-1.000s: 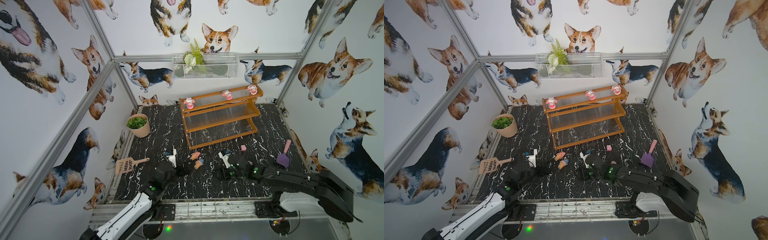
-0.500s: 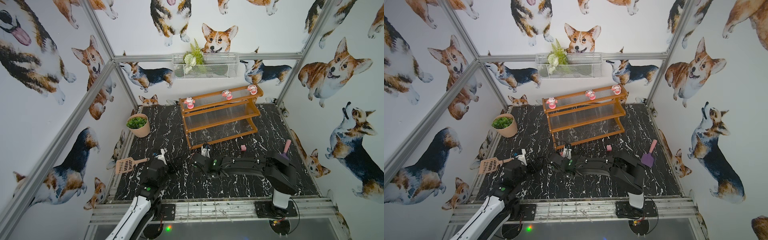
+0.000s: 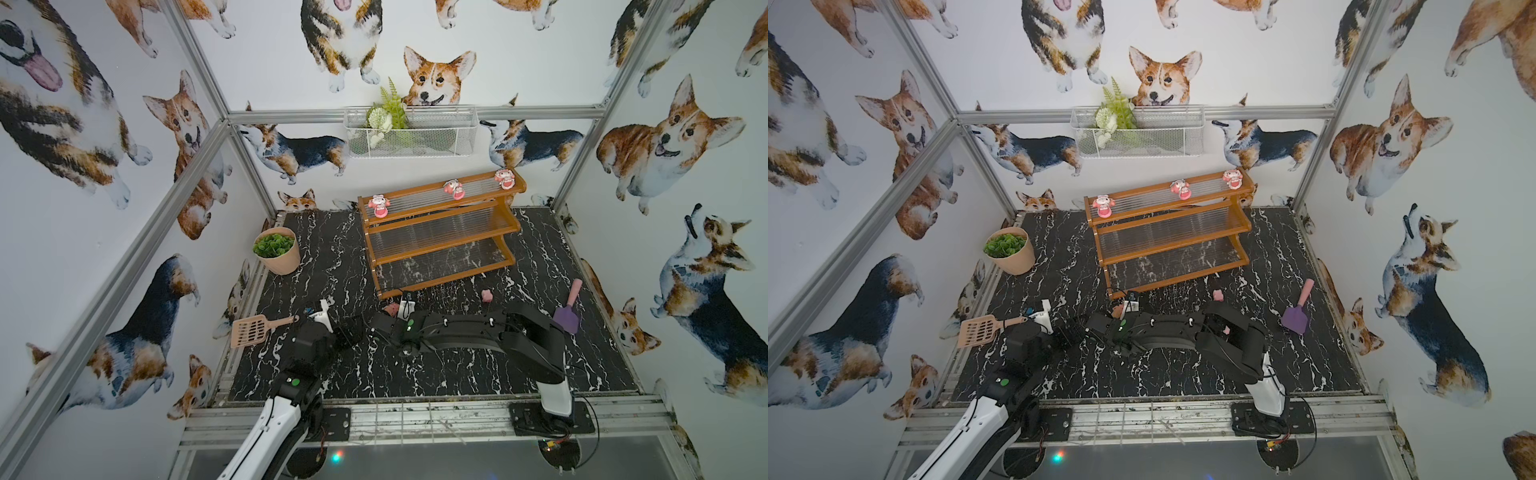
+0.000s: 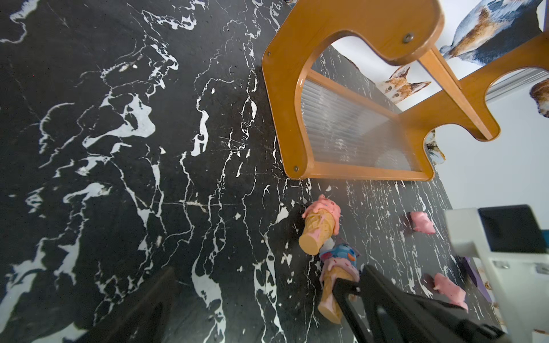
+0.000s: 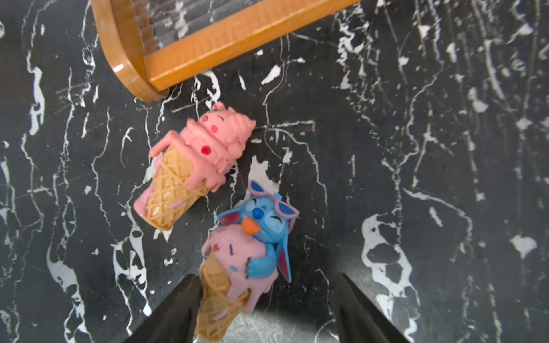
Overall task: Organize plastic toys on shelves
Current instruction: Pick up the plastic toy at the center of the board.
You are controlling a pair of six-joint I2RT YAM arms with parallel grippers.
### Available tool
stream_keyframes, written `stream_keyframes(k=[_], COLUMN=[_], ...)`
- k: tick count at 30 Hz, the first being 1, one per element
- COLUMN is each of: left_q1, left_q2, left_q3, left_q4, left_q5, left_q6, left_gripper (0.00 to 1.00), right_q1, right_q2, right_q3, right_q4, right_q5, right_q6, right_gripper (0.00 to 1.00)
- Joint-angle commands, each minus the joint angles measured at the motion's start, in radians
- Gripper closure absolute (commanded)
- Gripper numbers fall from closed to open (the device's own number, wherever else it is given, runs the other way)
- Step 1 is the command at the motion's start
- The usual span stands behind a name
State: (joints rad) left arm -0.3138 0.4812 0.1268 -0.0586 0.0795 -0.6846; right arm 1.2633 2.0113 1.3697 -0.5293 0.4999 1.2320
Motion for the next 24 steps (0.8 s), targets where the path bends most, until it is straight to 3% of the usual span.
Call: stream_keyframes(k=[1, 16, 20, 24], left_q1=[0.004, 0.002, 0.002, 0.003], left_q2=[-0.007, -0.04, -0.047, -0.048], left_q3=[-0.003, -0.011, -0.011, -0.011], left_q4=[-0.008, -0.022, -0.023, -0.023], left_q5=[0.004, 0.003, 0.001, 0.003], left_q6=[0.011, 0.01, 0.009, 0.01], left_gripper=[0.0, 0.0, 0.0, 0.0], right_q1=[0.001, -0.026, -0.034, -0.047], right_q2=[0.017, 0.044, 0.034, 0.031], right_q3=[0.012, 0.011, -0.016, -0.038], right_q4=[-0.025, 0.072, 0.124, 0.138], right_q5=[0.019, -0.021, -0.043, -0.053], right_q6=[-0.017, -0.151, -0.196, -0.189], right_gripper=[0.27, 0.36, 0.45, 0.46])
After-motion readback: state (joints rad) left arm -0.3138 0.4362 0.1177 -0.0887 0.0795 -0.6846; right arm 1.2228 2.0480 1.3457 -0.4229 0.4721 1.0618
